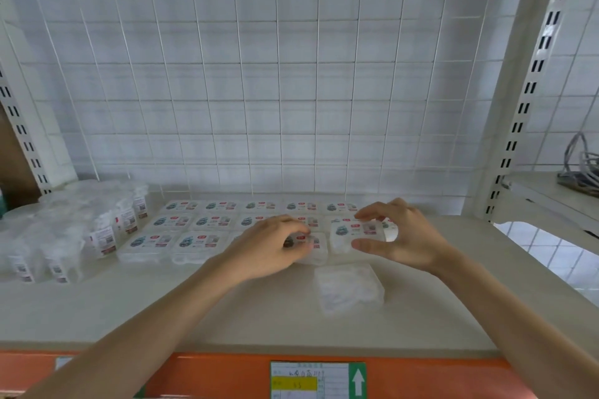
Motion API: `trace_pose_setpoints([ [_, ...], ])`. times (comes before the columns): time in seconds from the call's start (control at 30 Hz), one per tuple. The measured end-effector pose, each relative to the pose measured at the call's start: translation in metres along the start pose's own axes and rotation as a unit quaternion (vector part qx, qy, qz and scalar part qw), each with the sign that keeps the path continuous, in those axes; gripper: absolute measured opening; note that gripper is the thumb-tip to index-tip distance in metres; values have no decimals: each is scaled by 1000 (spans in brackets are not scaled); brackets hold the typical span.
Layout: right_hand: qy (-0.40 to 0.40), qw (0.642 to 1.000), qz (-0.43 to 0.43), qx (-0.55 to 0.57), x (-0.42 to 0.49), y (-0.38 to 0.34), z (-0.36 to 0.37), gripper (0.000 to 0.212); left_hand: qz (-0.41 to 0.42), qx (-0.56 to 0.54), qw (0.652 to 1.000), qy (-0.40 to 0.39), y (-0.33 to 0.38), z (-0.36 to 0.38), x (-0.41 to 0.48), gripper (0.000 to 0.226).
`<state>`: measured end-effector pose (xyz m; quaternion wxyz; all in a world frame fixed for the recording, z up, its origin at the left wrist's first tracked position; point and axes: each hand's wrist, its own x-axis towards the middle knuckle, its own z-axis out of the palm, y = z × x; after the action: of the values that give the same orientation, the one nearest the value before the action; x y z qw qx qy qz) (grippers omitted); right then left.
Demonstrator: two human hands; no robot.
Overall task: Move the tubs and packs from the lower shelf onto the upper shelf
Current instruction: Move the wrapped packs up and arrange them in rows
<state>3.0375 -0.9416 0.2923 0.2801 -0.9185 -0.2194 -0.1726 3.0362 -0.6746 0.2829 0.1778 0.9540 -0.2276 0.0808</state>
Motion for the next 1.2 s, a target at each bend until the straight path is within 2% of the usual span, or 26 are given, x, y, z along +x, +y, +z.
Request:
trace_pose_setpoints([
  [0.23,-47,999,11,-6,-6,-2,1,39,30,35,999,-15,-3,-3,-4,55],
  [0.77,-73,996,11,51,-2,4,11,31,28,29,999,-10,-10,6,-2,52],
  [1.0,-87,996,13,29,-3,3,9,30,35,36,999,-10,-9,5,-2,53],
  [1.2,-87,996,3,25,-5,3,10,21,35,39,999,-12,-7,4,-3,53],
])
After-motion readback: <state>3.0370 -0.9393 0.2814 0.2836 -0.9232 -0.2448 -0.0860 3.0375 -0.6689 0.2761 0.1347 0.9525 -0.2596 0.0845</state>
